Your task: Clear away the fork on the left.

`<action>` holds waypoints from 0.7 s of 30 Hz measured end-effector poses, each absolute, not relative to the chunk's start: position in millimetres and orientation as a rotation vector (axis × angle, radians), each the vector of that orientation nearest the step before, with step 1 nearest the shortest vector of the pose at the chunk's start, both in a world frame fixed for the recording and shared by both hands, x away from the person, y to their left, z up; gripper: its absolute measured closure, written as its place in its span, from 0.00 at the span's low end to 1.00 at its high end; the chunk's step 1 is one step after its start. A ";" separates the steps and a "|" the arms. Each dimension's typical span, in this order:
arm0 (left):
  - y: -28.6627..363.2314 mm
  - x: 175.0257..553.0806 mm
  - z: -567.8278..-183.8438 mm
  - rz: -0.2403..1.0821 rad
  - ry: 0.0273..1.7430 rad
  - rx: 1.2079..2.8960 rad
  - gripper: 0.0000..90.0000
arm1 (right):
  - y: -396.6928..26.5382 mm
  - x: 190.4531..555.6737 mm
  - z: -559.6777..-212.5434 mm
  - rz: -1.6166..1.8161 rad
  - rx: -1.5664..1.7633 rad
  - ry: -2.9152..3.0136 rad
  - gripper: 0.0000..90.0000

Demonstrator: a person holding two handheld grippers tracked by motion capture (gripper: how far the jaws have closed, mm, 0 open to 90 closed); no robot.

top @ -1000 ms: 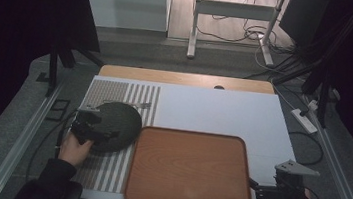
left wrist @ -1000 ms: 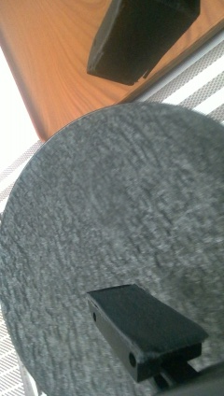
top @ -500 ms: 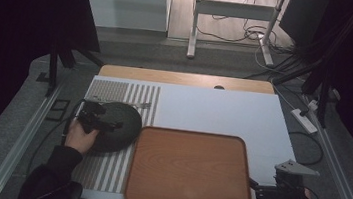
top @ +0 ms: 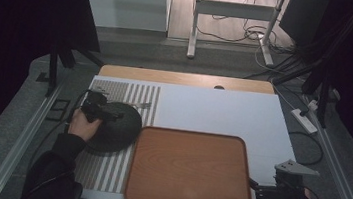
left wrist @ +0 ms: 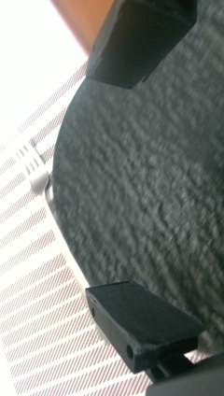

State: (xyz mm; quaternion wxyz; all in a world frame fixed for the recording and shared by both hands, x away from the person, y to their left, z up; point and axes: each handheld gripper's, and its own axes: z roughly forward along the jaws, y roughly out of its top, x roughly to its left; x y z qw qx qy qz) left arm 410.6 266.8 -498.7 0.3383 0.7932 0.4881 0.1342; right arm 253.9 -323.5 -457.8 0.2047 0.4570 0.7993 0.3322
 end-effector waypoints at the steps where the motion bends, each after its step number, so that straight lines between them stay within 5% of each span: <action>1: 267.6 413.1 -498.5 0.357 1.277 2.063 0.02 | -323.4 253.9 -457.9 0.930 1.274 2.227 0.00; 12: 278.2 444.0 -500.5 0.330 1.323 2.059 0.00 | -323.5 254.4 -458.2 0.929 1.276 2.229 0.00; 21: 288.3 466.4 -504.1 0.344 1.394 2.040 0.11 | -323.5 254.5 -458.3 0.928 1.275 2.232 0.00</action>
